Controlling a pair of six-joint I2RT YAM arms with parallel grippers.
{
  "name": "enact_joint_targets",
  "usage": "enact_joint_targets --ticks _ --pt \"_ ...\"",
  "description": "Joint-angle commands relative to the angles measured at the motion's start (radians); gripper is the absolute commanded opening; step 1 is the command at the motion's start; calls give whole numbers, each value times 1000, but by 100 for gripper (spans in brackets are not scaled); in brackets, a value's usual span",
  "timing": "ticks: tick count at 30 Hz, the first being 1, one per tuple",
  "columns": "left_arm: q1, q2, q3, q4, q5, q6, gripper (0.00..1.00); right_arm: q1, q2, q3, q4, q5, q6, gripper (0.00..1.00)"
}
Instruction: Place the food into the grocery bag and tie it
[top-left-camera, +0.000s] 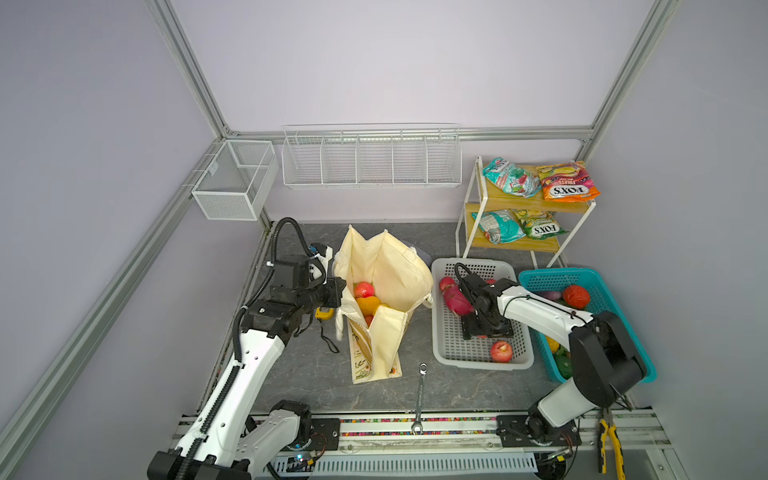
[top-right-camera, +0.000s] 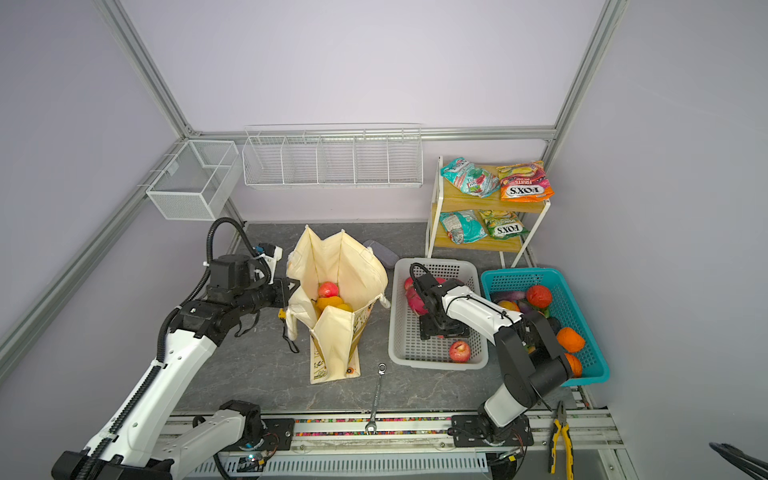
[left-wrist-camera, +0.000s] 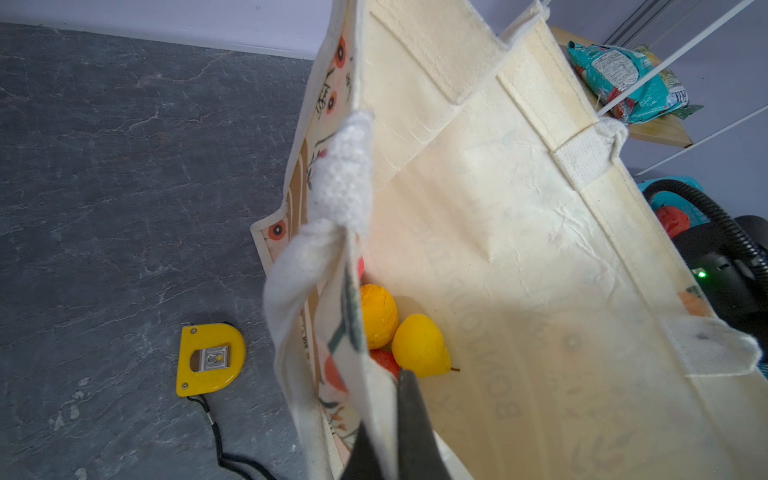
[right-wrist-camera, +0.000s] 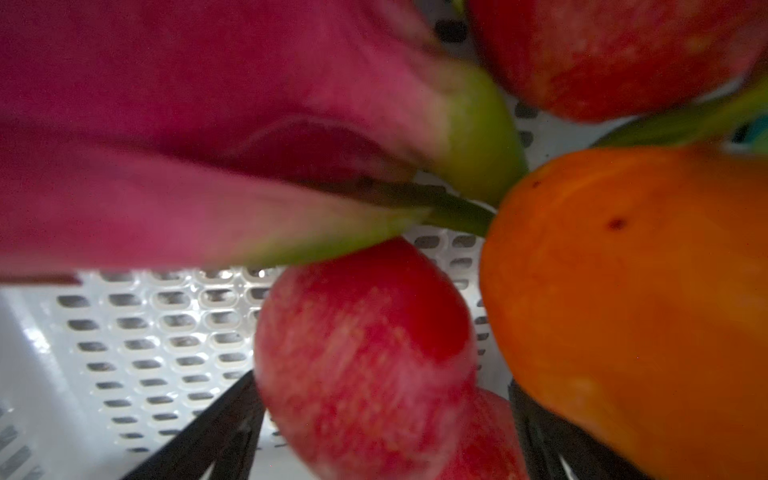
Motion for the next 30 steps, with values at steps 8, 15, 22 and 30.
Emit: enact_joint_targets --ticks 8,15,22,30 --pt "-4 -20 -6 19 -16 26 0 -38 24 24 63 -39 47 92" --pt "-4 -23 -6 19 -15 26 0 -40 26 24 76 -47 81 88" --pt "-4 -26 -6 19 -17 28 0 -44 22 -6 65 -42 95 89" --pt "-4 -25 -6 20 -11 26 0 -55 25 -24 85 -36 99 76"
